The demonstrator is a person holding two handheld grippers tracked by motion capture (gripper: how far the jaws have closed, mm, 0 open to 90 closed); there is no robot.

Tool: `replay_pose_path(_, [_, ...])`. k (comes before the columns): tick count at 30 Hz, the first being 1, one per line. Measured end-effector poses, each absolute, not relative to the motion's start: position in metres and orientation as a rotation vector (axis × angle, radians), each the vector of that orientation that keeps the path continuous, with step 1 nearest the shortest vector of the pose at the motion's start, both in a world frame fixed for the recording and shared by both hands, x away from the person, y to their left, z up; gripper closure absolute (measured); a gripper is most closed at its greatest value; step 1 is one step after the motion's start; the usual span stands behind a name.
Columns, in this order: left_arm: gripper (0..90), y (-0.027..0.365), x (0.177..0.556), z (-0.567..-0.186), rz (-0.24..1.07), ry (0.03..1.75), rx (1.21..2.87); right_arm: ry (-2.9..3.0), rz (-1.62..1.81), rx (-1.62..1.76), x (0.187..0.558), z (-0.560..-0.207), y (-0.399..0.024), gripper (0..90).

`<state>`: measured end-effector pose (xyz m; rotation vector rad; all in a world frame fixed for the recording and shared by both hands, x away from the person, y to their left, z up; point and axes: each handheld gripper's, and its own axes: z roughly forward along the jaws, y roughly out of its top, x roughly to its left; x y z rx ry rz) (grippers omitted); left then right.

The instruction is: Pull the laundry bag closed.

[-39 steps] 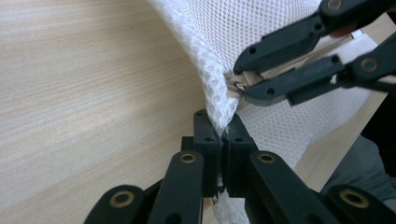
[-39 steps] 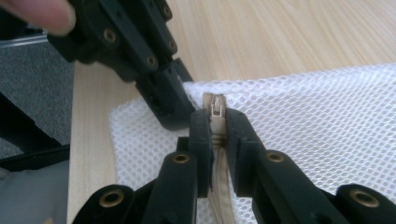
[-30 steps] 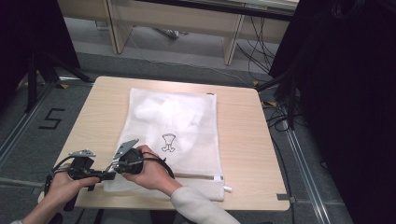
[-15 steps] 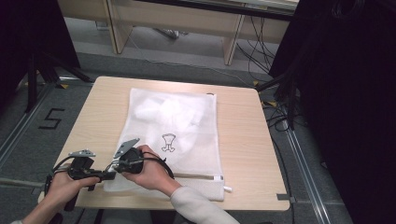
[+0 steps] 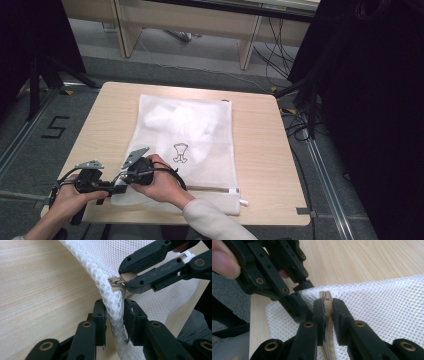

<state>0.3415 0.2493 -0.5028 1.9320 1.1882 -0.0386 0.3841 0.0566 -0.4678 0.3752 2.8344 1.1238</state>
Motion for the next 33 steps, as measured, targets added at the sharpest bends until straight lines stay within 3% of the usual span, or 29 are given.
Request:
replay_pose_path(9, [84.5, 0.2466, 0.3443, -0.5006, -0.061, 1.186, 1.942, 2.831, 1.117, 0.359, 0.3834, -0.4667, 0.0568, 82.2])
replay_pose_path(33, [86.7, 0.2487, 0.343, -0.4959, -0.104, 1.264, 1.884, 2.851, 1.056, 0.344, 0.3787, -0.4669, 0.0536, 82.9])
